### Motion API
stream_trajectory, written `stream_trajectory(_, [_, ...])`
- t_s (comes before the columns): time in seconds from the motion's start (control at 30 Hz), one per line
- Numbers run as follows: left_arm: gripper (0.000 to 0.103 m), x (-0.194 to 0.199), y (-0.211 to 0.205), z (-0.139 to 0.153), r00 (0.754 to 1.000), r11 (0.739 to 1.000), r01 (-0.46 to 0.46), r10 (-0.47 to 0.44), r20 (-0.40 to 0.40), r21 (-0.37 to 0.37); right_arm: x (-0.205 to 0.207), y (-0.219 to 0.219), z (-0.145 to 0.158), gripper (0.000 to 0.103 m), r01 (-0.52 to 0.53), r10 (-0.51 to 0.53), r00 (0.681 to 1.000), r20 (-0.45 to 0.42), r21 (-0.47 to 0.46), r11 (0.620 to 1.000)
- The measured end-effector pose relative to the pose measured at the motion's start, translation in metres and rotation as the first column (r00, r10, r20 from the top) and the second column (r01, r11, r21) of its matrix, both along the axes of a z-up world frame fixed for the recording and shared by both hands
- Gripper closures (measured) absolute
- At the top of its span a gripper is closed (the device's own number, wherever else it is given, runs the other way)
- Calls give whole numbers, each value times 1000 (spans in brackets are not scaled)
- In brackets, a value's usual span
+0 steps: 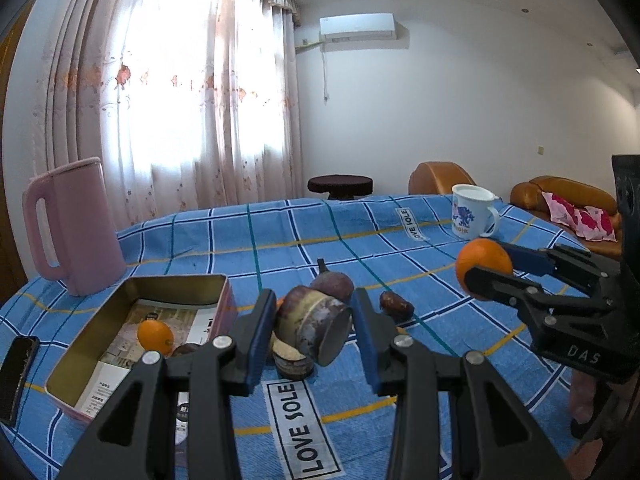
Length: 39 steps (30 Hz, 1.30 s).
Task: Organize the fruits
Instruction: 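Carry the jar and large orange over the tin box and release both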
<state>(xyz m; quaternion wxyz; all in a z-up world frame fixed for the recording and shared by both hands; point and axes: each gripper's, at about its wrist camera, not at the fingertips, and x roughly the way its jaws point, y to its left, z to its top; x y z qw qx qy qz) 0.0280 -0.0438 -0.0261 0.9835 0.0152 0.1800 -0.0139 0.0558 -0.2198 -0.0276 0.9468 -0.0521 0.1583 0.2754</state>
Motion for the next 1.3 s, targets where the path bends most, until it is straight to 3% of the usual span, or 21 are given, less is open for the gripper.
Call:
stream_trajectory(0.23, [62, -4, 2, 3, 999, 999, -21, 21, 26, 25, -6, 2, 3, 55, 28, -27, 999, 44, -14, 1000])
stream_trajectory(0.6, [62, -5, 25, 6, 999, 999, -45, 45, 16, -12, -7, 19, 7, 55, 7, -7, 999, 37, -21, 1000])
stream_trajectory(1.0, [62, -2, 92, 7, 989, 986, -147, 144, -48, -84, 4, 85, 23, 55, -139, 140, 990, 9, -42, 989])
stream_trajectory(1.3, [62, 5, 154, -2, 969, 967, -226, 211, -125, -119, 13, 158, 24, 55, -283, 281, 959, -42, -58, 957])
